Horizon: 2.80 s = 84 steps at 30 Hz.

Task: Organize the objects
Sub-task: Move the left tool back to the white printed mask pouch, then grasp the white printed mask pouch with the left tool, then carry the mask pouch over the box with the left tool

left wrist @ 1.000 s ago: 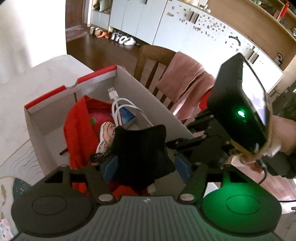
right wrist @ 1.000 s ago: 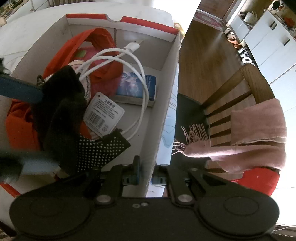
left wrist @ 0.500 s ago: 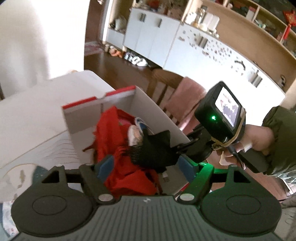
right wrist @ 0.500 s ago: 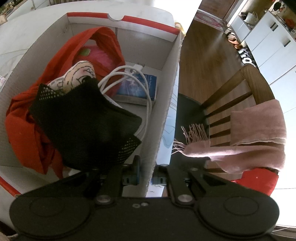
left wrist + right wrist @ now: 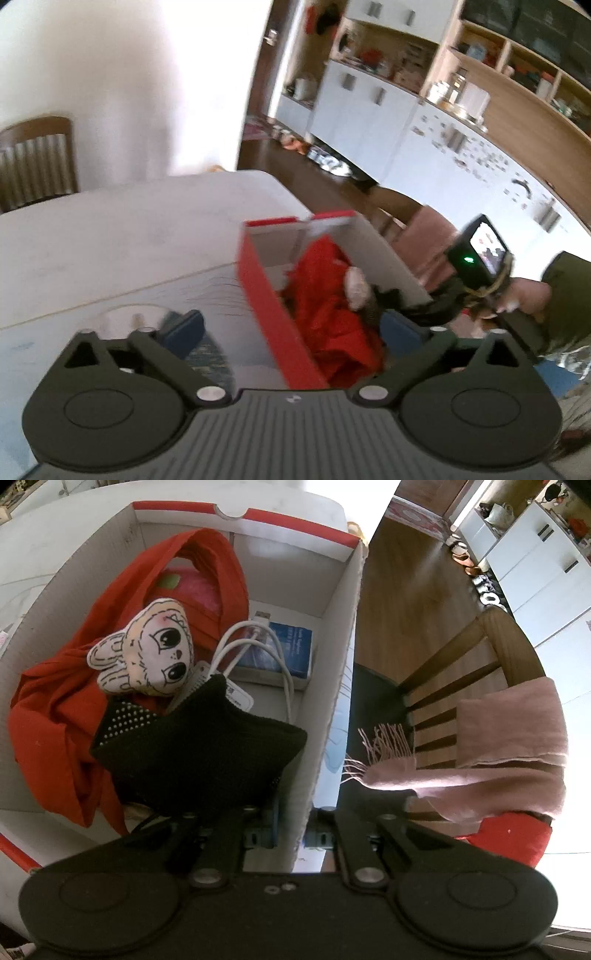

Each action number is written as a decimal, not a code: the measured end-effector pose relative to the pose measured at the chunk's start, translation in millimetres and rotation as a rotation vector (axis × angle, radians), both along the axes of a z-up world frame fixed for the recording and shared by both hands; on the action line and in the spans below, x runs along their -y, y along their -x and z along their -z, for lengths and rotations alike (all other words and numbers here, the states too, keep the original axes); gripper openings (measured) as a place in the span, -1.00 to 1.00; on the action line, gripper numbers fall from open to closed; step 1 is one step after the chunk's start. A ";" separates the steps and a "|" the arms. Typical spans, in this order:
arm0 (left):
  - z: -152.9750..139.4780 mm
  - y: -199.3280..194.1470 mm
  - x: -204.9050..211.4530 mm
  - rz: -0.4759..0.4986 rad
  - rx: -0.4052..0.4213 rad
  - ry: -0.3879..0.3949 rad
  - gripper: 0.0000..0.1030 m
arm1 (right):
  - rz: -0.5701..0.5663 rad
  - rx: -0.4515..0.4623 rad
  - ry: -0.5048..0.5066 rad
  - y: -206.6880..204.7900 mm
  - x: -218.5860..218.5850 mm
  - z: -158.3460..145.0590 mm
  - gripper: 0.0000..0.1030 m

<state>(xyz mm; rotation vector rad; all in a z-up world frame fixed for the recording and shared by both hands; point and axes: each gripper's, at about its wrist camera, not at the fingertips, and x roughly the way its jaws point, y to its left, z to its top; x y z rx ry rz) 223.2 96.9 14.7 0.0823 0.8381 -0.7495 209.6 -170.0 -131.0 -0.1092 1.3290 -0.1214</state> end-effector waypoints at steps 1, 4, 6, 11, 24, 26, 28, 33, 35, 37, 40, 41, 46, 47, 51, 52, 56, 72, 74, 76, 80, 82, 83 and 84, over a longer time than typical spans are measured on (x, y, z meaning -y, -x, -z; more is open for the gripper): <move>0.8 -1.1 -8.4 -0.018 0.010 -0.003 1.00 | -0.001 -0.002 -0.004 0.0 -0.4 -0.1 -0.82; 9.8 -7.1 -31.3 -0.085 0.032 -0.044 1.00 | -0.002 -0.004 0.000 -0.4 -2.2 -0.6 -0.82; 19.8 -13.4 -46.5 -0.132 0.027 -0.077 1.00 | 0.003 -0.003 0.001 -0.8 -1.8 -0.9 -0.82; 54.2 -30.5 -73.4 -0.216 0.008 -0.217 1.00 | 0.010 -0.001 0.001 -0.4 -0.4 0.4 -0.82; 132.0 -64.6 -109.5 -0.264 -0.073 -0.386 0.99 | 0.016 0.002 -0.004 1.3 0.6 0.3 -0.84; 141.0 -75.7 -111.4 -0.273 -0.086 -0.403 0.98 | 0.016 0.001 -0.004 1.2 0.4 0.6 -0.84; 147.2 -84.9 -112.2 -0.279 -0.099 -0.414 0.98 | 0.017 0.001 -0.004 1.3 0.4 0.8 -0.83; 158.0 -103.7 -115.3 -0.312 -0.138 -0.412 0.76 | 0.021 0.001 -0.005 1.1 0.6 0.9 -0.83; 162.0 -109.0 -115.3 -0.314 -0.151 -0.419 0.61 | 0.022 0.000 -0.006 1.1 1.0 0.9 -0.83; 166.9 -112.2 -113.9 -0.313 -0.154 -0.444 0.52 | 0.022 -0.001 -0.005 0.9 1.2 1.1 -0.83; 175.9 -116.3 -113.2 -0.310 -0.185 -0.457 0.19 | 0.023 -0.001 -0.005 0.8 1.4 1.3 -0.83; 177.6 -116.5 -113.0 -0.313 -0.190 -0.463 0.12 | 0.023 -0.001 -0.005 0.7 1.2 1.2 -0.83; 178.6 -115.5 -113.8 -0.317 -0.202 -0.442 -0.10 | 0.023 -0.002 -0.004 0.6 1.3 1.5 -0.83; 178.5 -115.8 -113.7 -0.319 -0.205 -0.437 -0.24 | 0.023 -0.002 -0.004 0.7 1.4 1.6 -0.83; 177.1 -115.2 -111.6 -0.320 -0.207 -0.436 -0.56 | 0.023 -0.001 -0.004 0.8 1.3 1.6 -0.83; 177.2 -114.0 -110.8 -0.316 -0.202 -0.434 -0.68 | 0.023 -0.001 -0.004 0.7 1.3 1.6 -0.83; 174.9 -107.6 -105.4 -0.313 -0.176 -0.469 -0.91 | 0.026 0.001 -0.007 1.6 1.9 1.6 -0.83; 81.4 -64.7 -85.7 -0.208 -0.096 -0.324 -0.95 | 0.019 0.010 -0.009 3.8 1.2 0.8 -0.83; 67.1 -59.3 -78.4 -0.187 -0.072 -0.305 -0.95 | 0.016 0.011 -0.008 4.2 0.7 0.8 -0.83; 54.5 -54.8 -70.3 -0.166 -0.046 -0.291 -0.95 | 0.014 0.013 -0.008 4.5 0.4 0.6 -0.84; 30.6 -48.3 -52.8 -0.134 -0.015 -0.247 -0.95 | 0.011 0.017 -0.009 5.7 0.3 0.5 -0.84; 17.9 -44.4 -40.3 -0.096 0.008 -0.233 -0.95 | 0.009 0.018 -0.009 6.1 0.1 0.5 -0.84; 11.3 -42.0 -32.8 -0.076 0.022 -0.229 -0.95 | 0.008 0.018 -0.008 6.1 -0.3 0.3 -0.84; 5.5 -39.8 -24.9 -0.054 0.036 -0.225 -0.95 | 0.006 0.018 -0.008 6.0 -0.6 0.1 -0.84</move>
